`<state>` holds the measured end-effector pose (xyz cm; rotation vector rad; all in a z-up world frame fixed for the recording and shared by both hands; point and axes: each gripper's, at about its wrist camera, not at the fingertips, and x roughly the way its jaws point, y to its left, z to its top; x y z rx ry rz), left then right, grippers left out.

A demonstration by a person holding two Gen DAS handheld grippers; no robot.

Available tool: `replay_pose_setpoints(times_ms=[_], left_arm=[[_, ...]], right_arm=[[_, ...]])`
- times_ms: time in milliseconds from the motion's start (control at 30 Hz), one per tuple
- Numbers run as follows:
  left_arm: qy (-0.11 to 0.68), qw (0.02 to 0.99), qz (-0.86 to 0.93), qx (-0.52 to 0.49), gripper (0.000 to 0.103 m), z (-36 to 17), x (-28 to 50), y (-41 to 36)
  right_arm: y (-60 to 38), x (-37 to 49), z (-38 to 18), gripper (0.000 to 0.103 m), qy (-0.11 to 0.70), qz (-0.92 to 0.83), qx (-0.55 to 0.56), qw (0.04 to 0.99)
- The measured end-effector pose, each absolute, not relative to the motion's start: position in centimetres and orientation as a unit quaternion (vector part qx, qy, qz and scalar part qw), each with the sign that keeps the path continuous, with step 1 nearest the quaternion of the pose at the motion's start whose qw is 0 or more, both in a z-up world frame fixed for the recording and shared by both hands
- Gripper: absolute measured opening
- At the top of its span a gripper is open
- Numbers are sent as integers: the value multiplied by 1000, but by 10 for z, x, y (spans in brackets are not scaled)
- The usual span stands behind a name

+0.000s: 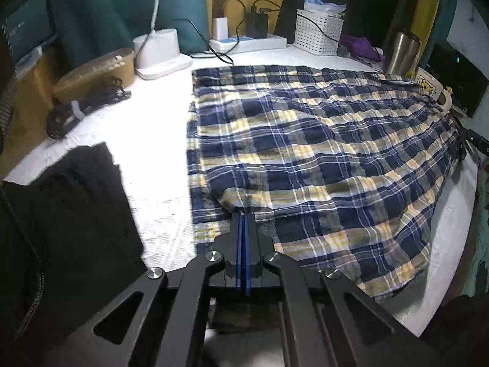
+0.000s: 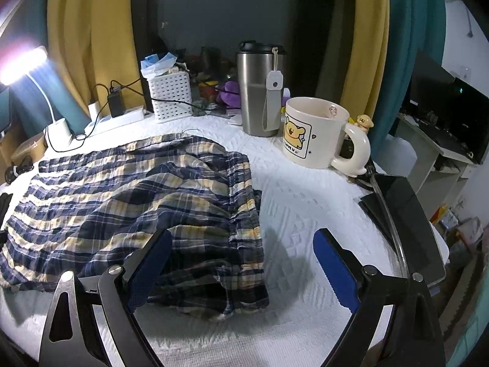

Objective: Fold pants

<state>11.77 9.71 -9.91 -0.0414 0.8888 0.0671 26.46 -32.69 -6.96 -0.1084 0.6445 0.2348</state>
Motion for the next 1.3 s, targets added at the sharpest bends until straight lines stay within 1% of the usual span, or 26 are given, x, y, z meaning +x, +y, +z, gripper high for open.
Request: replay_pose_setpoints(times_ms=[133,300,467,500,533,567,600,633,667,700,733,767,867,933,967,1000,1067,1100,1200,1300], left_arm=[[419,907,45,-17,0,-87,106,105],[445,893,63,-1,0,-103,107,113],[455,889,57,3,0,-102,103,109],[456,888,54,-2,1,-101,103,110],[456,888,54,-4,1,-100,104,112],[456,888,56,-7,2,-98,104,113],[456,888,57,-13,2,-95,104,114],[453,889,59,-17,3,-92,104,115],[451,890,63,-17,6,-90,103,116],[446,892,70,-16,8,-86,103,116],[442,894,74,-16,9,-83,103,117],[437,896,78,-17,10,-80,103,118],[422,902,87,-14,10,-70,103,117],[411,907,87,-7,14,-62,104,112],[406,910,82,-5,22,-59,104,108],[399,914,73,-1,33,-55,105,103],[387,920,52,7,44,-50,105,90],[382,923,40,9,46,-49,106,82],[388,922,-21,7,46,-56,112,48],[395,914,-80,37,46,-67,112,10]], right_arm=[[-321,264,-70,94,317,121,-62,939],[-322,269,-69,94,320,123,-52,938],[-330,277,-68,93,325,136,-14,936],[-329,279,-69,82,328,143,-8,934],[-329,281,-71,73,334,148,-4,931],[-328,283,-74,59,338,146,-5,930],[-327,283,-75,52,340,146,-6,929],[-326,284,-78,50,344,148,-5,927],[-326,283,-79,41,344,151,-3,927],[-324,282,-81,27,345,151,-8,927],[-324,280,-82,15,343,149,-14,927],[-324,278,-81,7,339,148,-18,929],[-329,268,-75,6,328,151,-24,932],[-333,262,-72,6,326,152,-30,933],[-334,259,-71,6,327,152,-31,932],[-336,256,-72,6,330,152,-33,931],[-337,252,-75,6,335,153,-36,929],[-337,250,-78,6,339,151,-37,928],[-340,248,-88,6,350,138,-32,926],[-345,246,-87,6,346,130,-17,929]])
